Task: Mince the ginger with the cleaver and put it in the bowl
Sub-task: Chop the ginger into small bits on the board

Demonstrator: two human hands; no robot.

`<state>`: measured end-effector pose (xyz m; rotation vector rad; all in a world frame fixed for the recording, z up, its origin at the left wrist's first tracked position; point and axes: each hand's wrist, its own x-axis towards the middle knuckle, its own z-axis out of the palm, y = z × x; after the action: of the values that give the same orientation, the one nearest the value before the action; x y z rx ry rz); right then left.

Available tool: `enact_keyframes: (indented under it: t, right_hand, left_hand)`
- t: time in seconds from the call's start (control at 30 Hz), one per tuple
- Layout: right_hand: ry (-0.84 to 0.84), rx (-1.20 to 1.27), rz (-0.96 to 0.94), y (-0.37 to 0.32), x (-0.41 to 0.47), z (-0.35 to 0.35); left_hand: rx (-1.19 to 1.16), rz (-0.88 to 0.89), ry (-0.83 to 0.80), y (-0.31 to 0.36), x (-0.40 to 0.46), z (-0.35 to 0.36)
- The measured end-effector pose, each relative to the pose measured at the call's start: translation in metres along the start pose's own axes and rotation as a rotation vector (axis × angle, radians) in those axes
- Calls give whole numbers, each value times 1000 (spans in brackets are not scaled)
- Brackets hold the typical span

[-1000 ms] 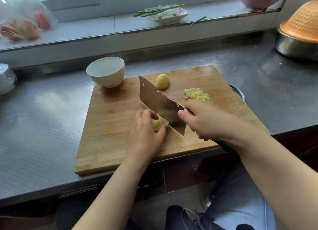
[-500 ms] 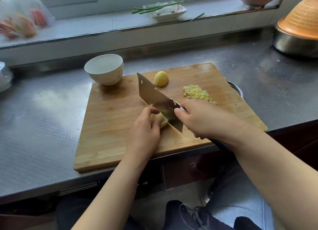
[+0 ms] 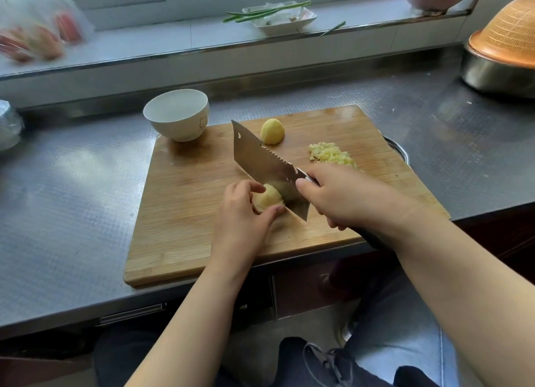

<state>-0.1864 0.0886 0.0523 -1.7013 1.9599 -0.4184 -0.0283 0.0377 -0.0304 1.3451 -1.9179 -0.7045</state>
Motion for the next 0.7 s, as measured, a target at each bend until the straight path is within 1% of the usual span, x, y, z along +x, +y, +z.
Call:
enact_keyframes:
  t: [0.1,0.27,0.43,0.53,0.63,0.7]
  right_hand:
    - [-18,78,5,3,3,1]
    - [-21,102,-28,3,6,2]
    - [-88,148,-36,4,14,-7]
    - [-100,138,-38,4,19,-10]
    - [-112,105,-45,5,22,-12]
    - [-125,94,-41,5,22,-14]
  left_hand:
    - [-34,-4,-52,-4,-3,-1]
    - [71,8,21,0,-6,6]
    - [122,-5,63,2,-7,12]
    - [150,-9,72,3,-6,13]
    - [214,26,80,4,-5,13]
    - [296,82,52,3,-3,11]
